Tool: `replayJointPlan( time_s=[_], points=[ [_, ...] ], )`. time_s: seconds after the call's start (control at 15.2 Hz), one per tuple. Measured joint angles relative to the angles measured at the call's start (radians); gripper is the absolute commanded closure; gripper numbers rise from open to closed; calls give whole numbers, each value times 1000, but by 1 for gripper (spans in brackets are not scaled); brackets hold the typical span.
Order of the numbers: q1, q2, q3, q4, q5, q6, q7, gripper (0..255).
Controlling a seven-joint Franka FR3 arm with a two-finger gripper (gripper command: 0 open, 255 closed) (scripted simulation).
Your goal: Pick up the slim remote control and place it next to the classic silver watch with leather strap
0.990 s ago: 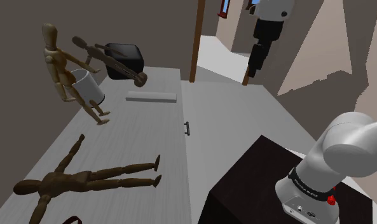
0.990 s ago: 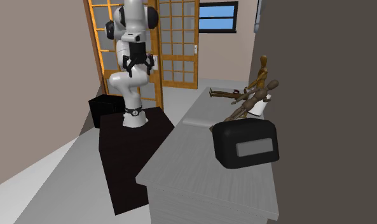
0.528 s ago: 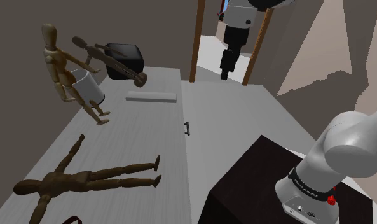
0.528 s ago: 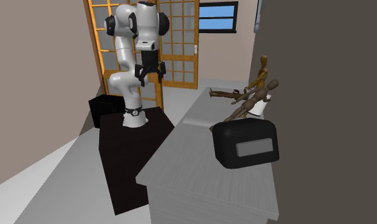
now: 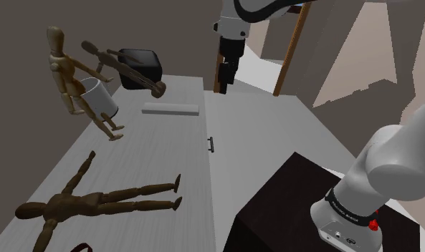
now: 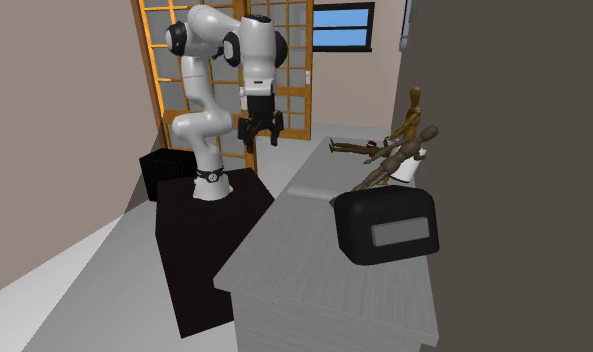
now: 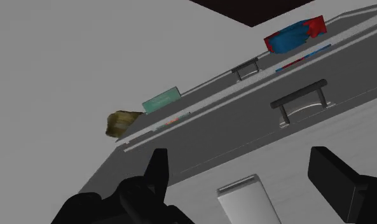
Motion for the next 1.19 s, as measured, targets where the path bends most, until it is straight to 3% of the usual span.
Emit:
replayJointPlan(
  time_s=[0.53,0.79,0.99,1.19],
  points=[
    [47,286,50,235,-39,56,-18,0],
    [79,432,70,384,-69,55,-26,0],
    [110,569,79,554,-98,23,-36,0],
    [117,597,82,564,-104,41,-41,0]
  ],
)
